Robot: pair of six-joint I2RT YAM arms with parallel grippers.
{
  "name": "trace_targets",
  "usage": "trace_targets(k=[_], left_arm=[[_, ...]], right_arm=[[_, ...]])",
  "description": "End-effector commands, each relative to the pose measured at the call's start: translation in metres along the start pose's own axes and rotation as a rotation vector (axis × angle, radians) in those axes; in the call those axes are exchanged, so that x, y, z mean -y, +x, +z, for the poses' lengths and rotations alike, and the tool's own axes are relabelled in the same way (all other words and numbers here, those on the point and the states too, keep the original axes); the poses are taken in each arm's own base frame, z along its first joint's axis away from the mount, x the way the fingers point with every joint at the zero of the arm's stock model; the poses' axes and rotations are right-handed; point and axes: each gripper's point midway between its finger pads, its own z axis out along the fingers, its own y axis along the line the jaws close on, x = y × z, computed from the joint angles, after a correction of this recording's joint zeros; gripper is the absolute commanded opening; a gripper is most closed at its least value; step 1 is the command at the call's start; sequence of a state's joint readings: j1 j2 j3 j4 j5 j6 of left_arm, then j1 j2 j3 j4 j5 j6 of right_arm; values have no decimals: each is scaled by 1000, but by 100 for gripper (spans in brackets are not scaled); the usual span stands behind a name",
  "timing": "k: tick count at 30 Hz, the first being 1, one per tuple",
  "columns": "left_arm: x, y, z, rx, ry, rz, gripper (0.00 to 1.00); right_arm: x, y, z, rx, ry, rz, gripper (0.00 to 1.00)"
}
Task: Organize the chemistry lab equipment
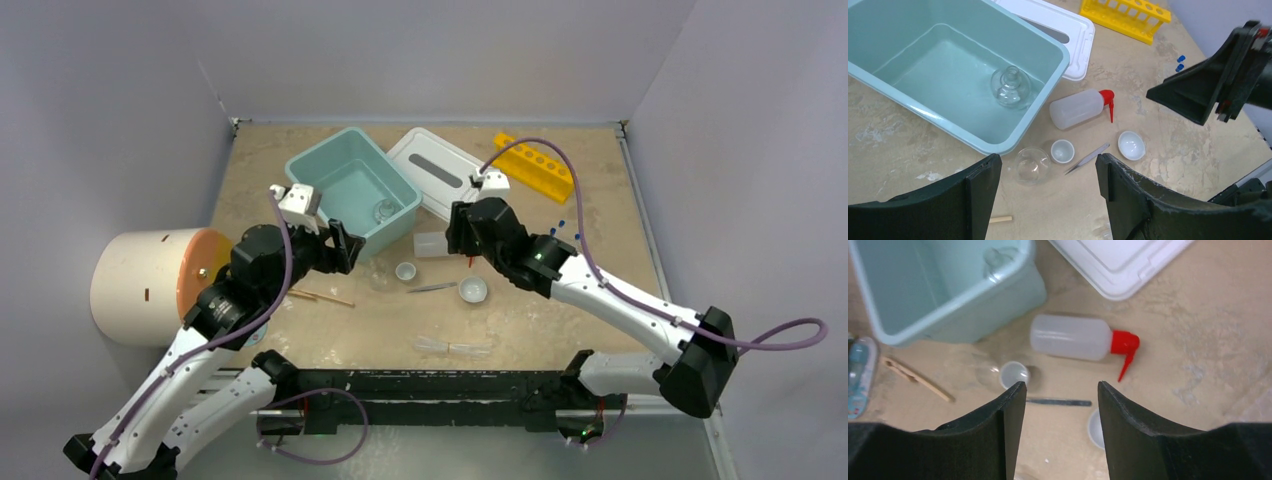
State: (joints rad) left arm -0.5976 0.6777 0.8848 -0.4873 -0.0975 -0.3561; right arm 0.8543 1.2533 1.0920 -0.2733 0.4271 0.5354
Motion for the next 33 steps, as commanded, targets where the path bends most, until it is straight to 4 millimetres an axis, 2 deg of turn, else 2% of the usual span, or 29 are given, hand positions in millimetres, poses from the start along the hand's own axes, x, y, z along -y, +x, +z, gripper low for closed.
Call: trace_targets(k=[1, 6, 12, 15, 24, 33], left_arm=[[4, -5, 4, 20, 21, -5, 70], [4, -3, 7, 9, 19, -3, 70], [1, -1, 10, 0, 9, 2, 70], [0, 0, 11, -4, 4, 3, 70], [-1, 2, 14, -15, 6, 3, 70], [-2, 2, 16, -20, 6, 0, 70]], right_arm=[[35, 27, 12, -23, 88, 59, 58], [68, 47, 37, -62, 103, 95, 58], [74, 73, 72, -149, 24, 132, 58], [84, 84, 85, -170, 11, 161, 57], [96, 114, 102, -225, 12, 175, 45], [103, 130, 115, -244, 41, 175, 36]])
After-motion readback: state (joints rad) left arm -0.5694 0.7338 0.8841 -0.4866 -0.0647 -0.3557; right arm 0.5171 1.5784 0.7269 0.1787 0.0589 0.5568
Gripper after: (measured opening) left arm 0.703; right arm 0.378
